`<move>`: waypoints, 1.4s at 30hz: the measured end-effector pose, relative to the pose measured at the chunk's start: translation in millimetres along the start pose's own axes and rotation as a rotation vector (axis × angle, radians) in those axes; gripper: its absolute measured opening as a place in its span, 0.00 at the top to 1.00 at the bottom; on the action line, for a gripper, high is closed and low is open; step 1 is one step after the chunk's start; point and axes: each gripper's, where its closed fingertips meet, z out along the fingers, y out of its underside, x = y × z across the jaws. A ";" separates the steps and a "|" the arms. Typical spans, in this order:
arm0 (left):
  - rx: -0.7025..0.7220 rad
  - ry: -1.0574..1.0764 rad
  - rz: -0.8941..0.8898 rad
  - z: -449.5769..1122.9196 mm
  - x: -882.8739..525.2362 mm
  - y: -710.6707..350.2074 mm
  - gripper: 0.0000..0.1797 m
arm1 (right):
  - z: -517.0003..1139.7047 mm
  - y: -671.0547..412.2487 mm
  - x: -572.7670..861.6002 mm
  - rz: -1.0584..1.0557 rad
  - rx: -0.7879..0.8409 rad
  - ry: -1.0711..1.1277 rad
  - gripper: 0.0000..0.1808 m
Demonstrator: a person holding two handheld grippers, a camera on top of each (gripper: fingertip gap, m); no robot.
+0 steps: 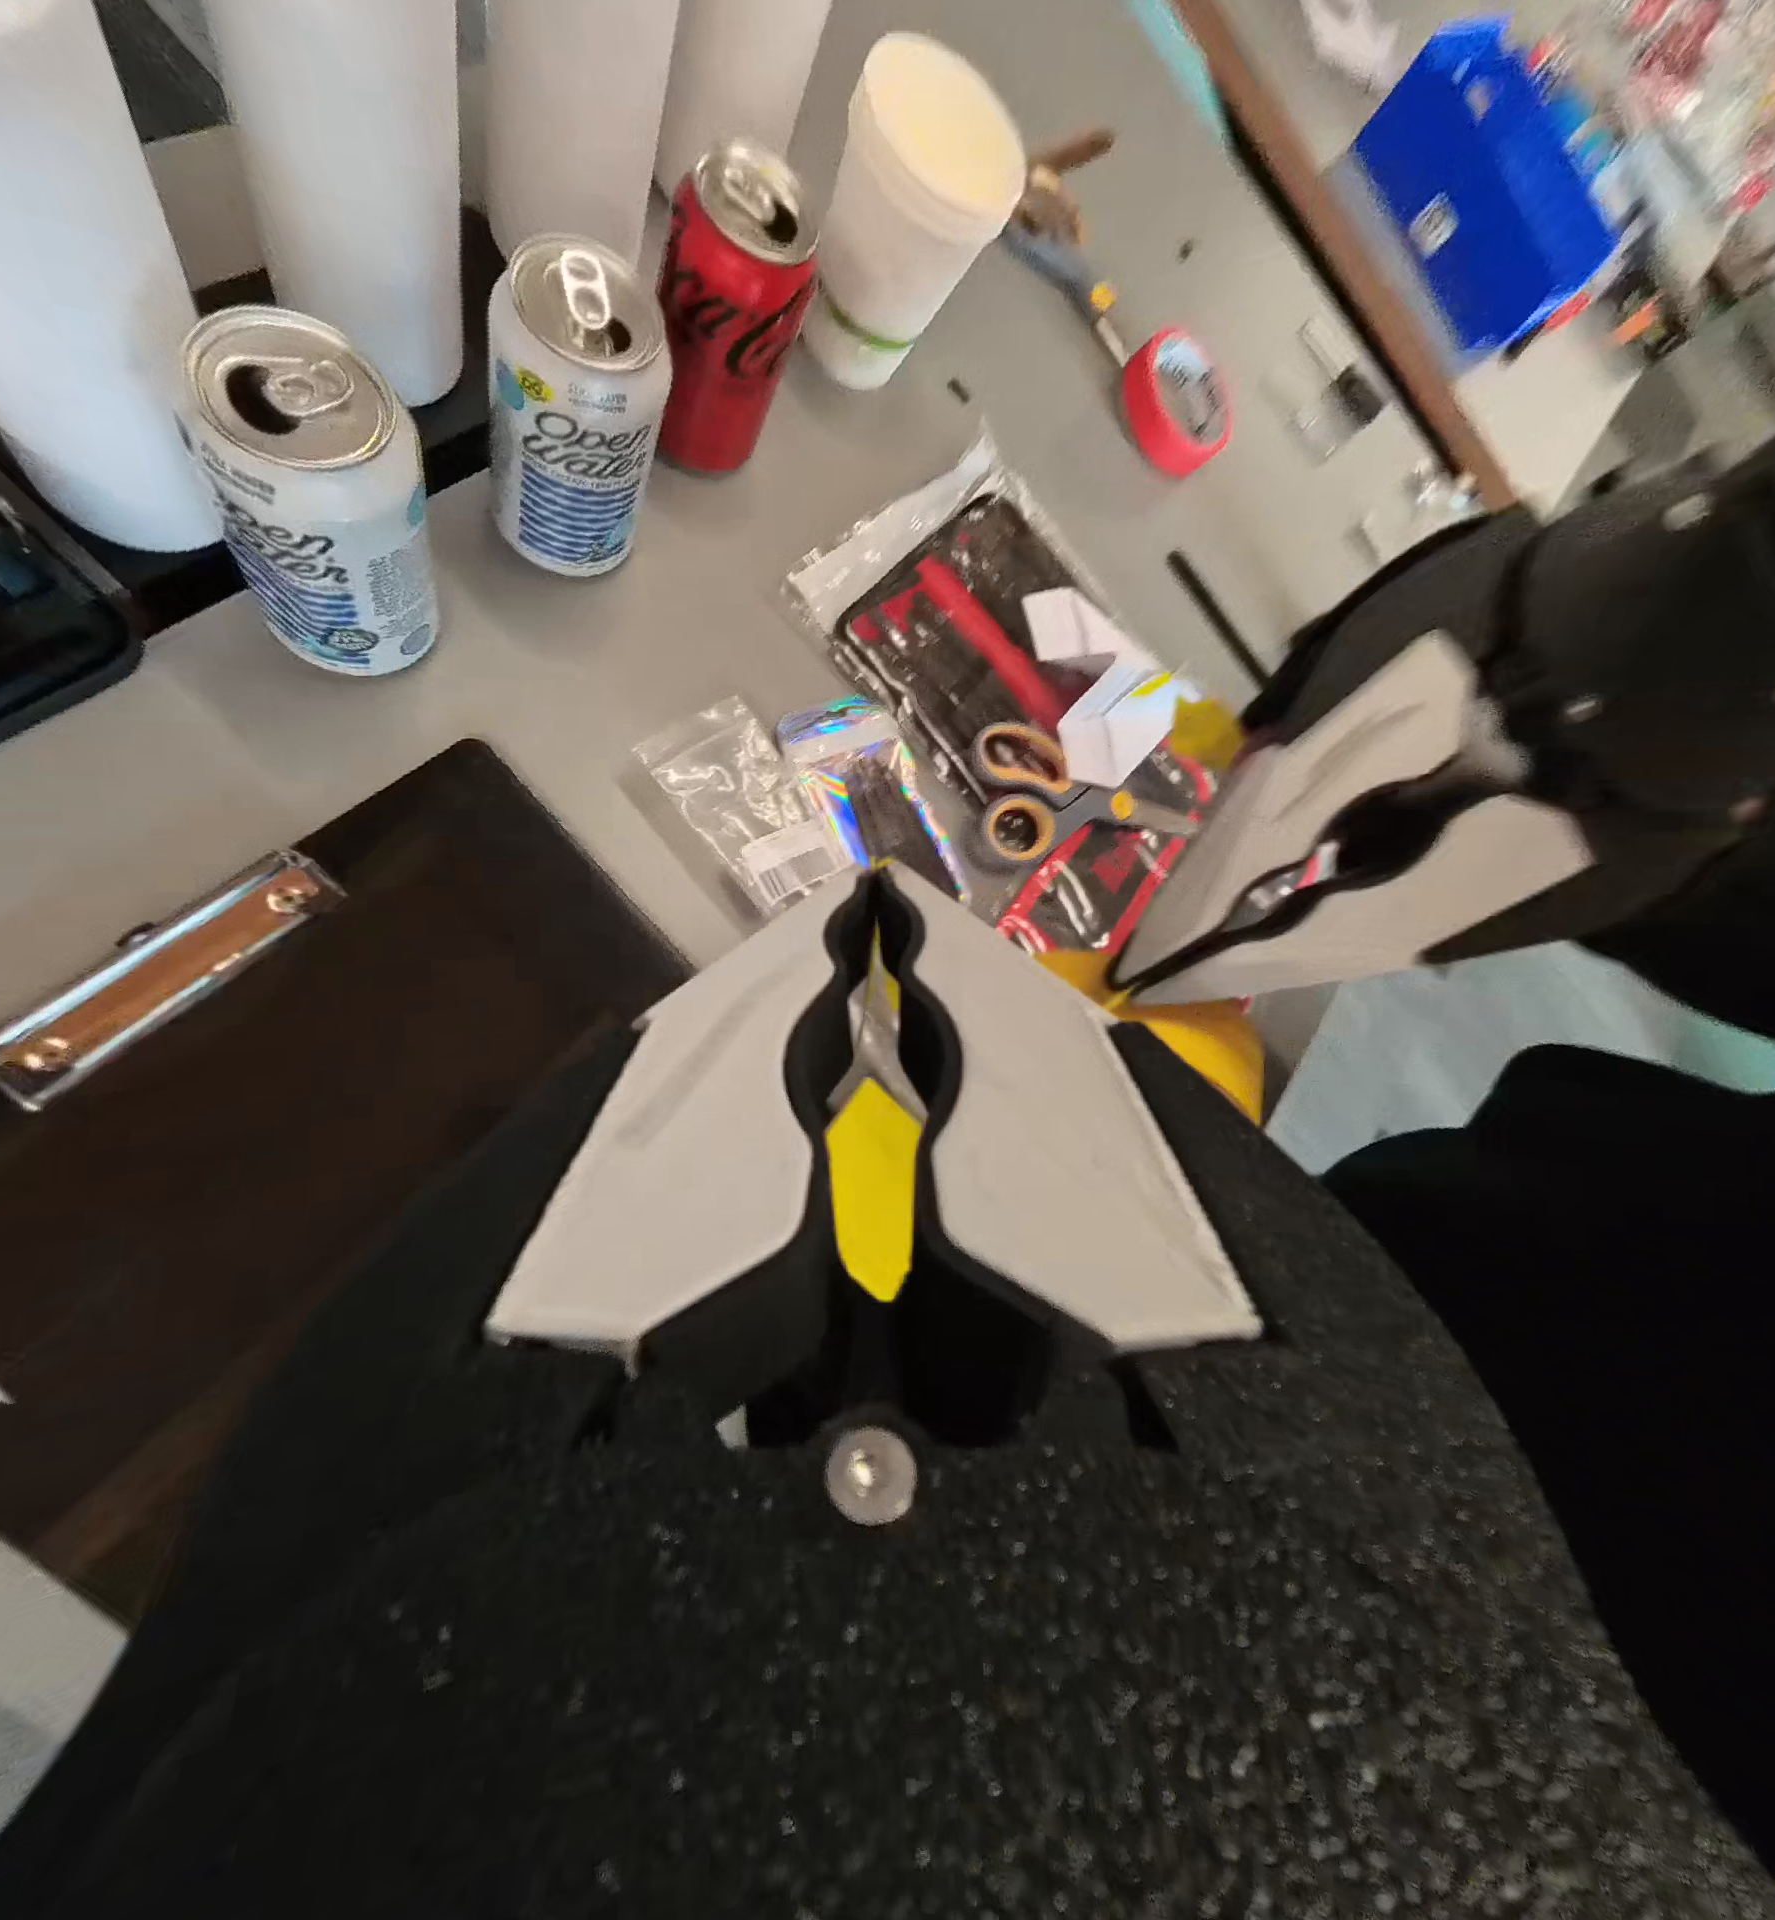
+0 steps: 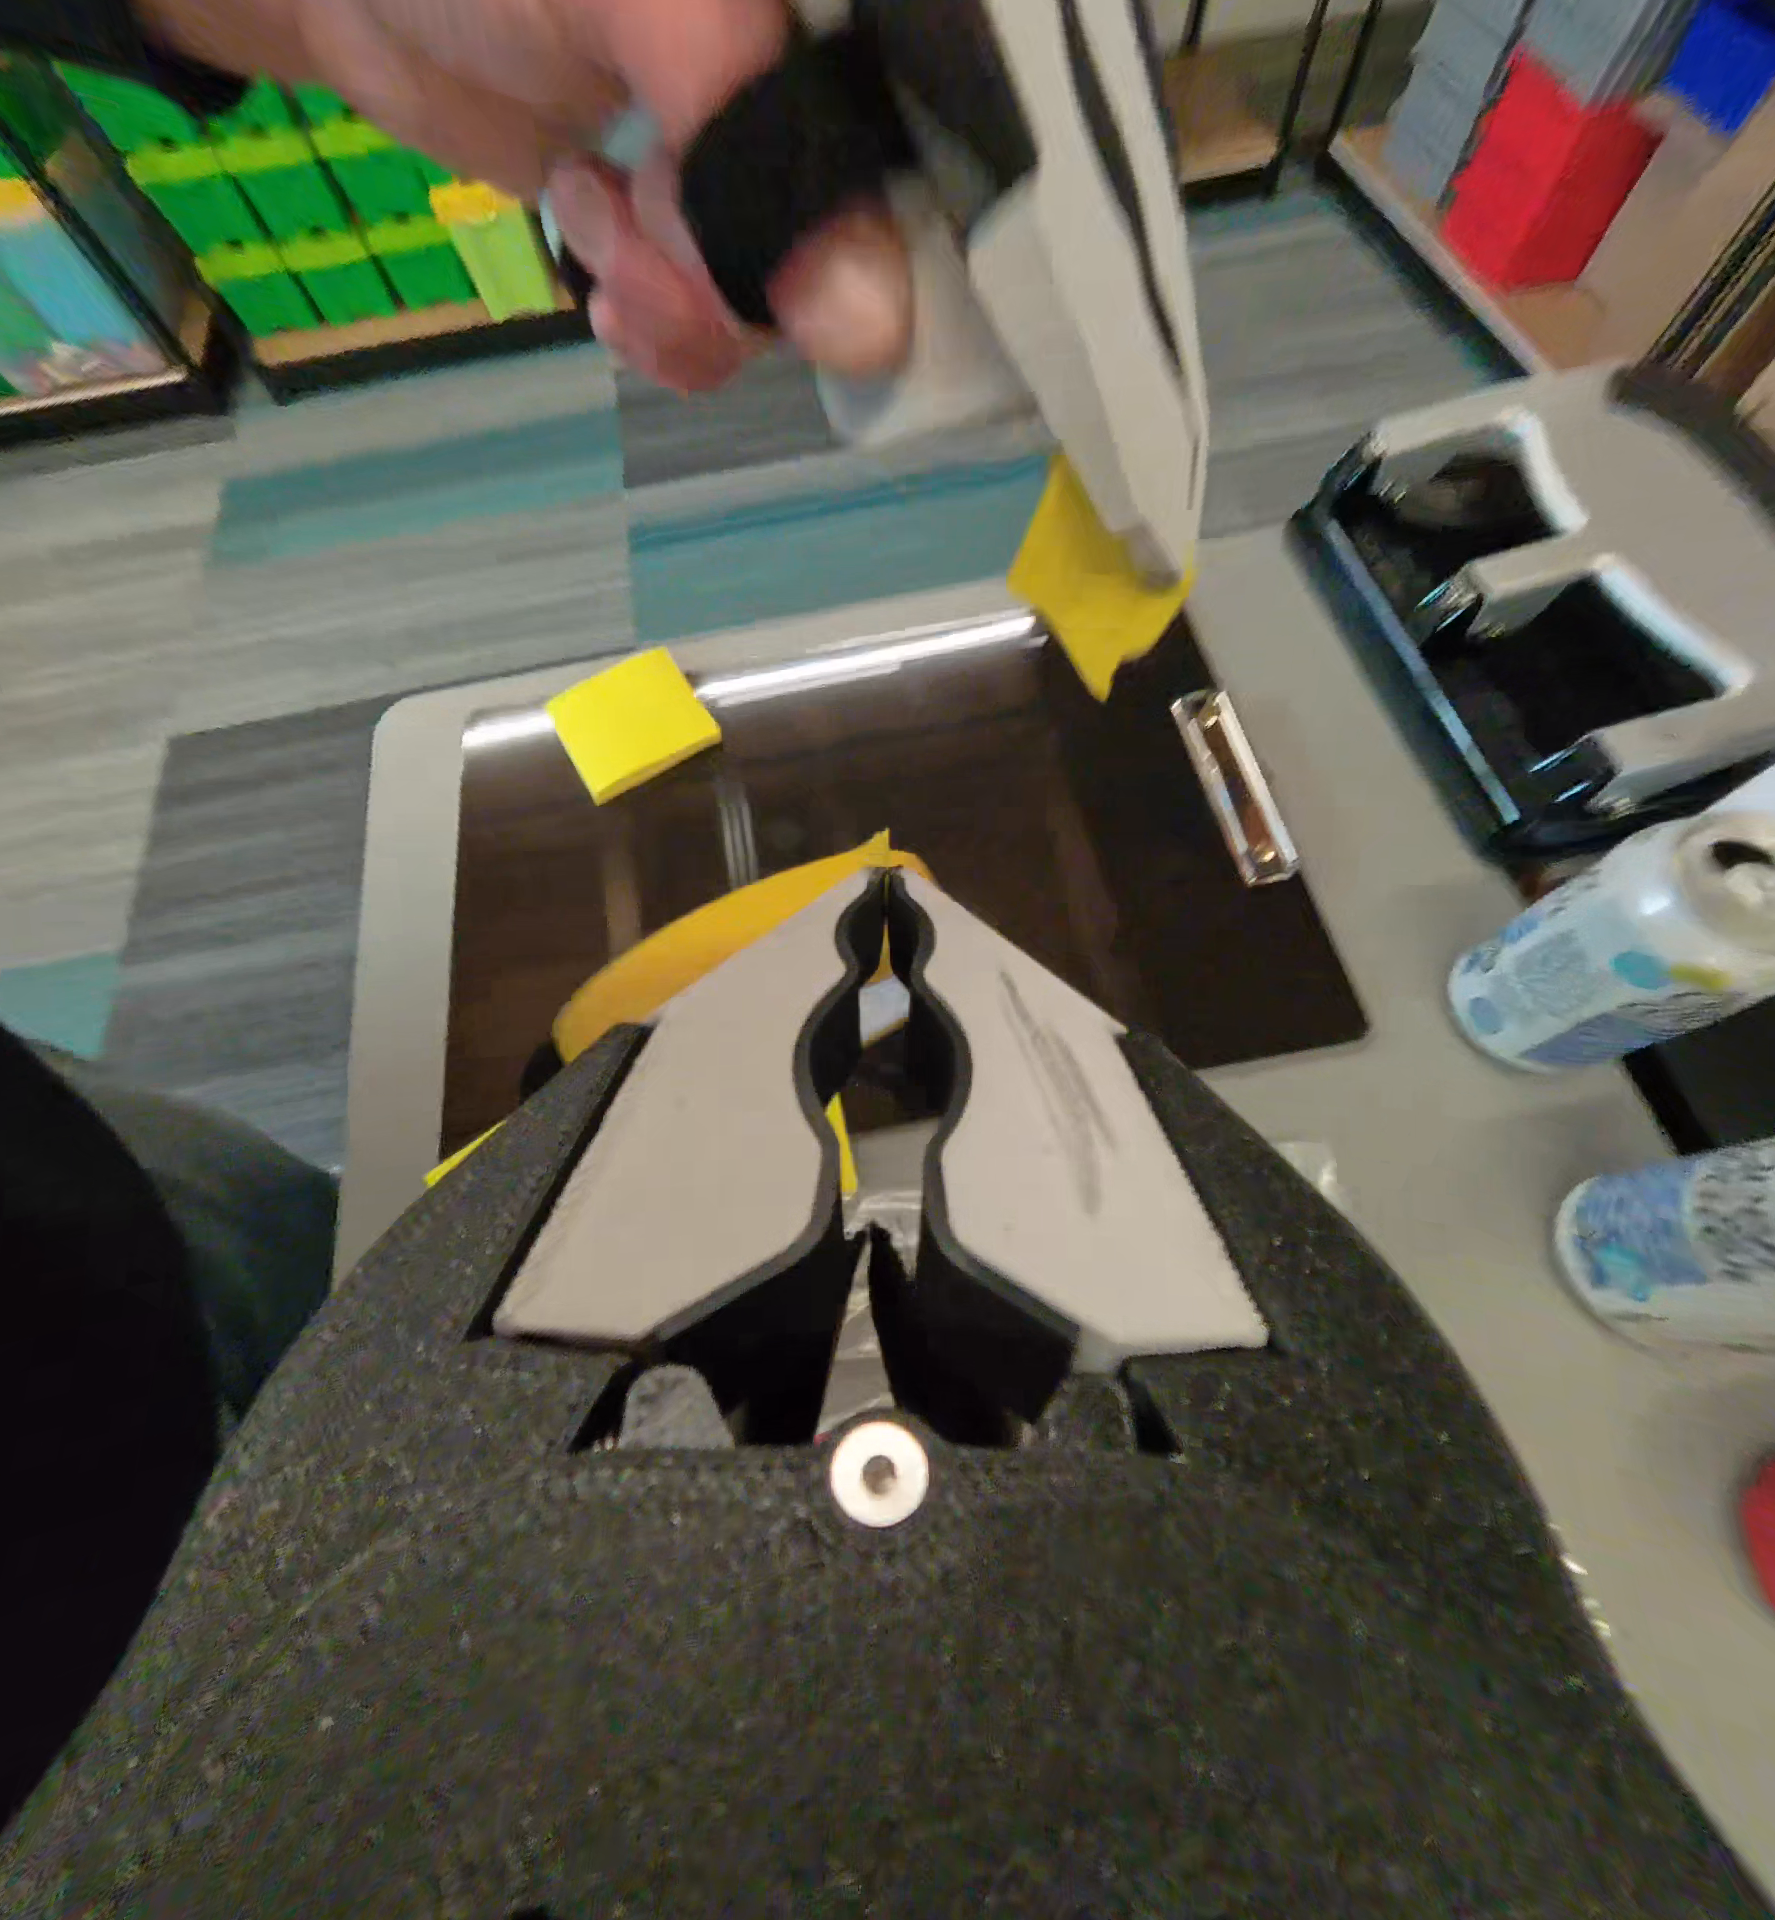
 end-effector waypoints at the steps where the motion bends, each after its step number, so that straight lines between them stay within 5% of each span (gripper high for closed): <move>1: 0.021 0.006 -0.036 -3.5 -2.4 0.4 1.00 | 5.8 5.2 -4.3 0.017 -0.004 -0.035 1.00; 10: 0.184 0.058 -0.179 -23.1 -10.4 23.0 1.00 | 102.6 84.6 -11.2 0.153 -0.290 -0.169 1.00; 14: 0.218 0.056 -0.216 -29.5 -12.2 35.5 1.00 | 147.1 92.8 -6.3 0.211 -0.234 -0.164 0.98; 18: 0.235 0.033 -0.237 -30.8 -20.0 52.9 1.00 | 167.1 87.5 -2.6 0.175 -0.211 -0.131 0.65; 20: 0.252 0.040 -0.268 -30.8 -24.5 61.2 1.00 | 173.0 89.4 -13.8 0.149 -0.218 -0.185 0.62; 25: 0.279 0.064 -0.316 -30.9 -30.7 79.2 1.00 | 190.9 98.8 -34.7 -0.035 -0.259 -0.156 0.27; 27: 0.295 0.076 -0.329 -31.7 -31.6 82.1 1.00 | 197.6 104.0 -46.2 -0.034 -0.280 -0.188 0.26; 33: 0.311 0.084 -0.338 -37.7 -35.4 90.5 1.00 | 180.0 38.4 -39.6 0.677 0.120 -0.532 0.42; 38: 0.311 0.085 -0.408 -16.0 -67.3 104.6 1.00 | 185.5 68.3 -67.2 0.390 -0.070 -0.482 0.40; 42: 0.299 0.126 -0.410 -2.5 -71.1 101.1 1.00 | 179.9 69.4 -76.8 0.423 -0.060 -0.473 0.44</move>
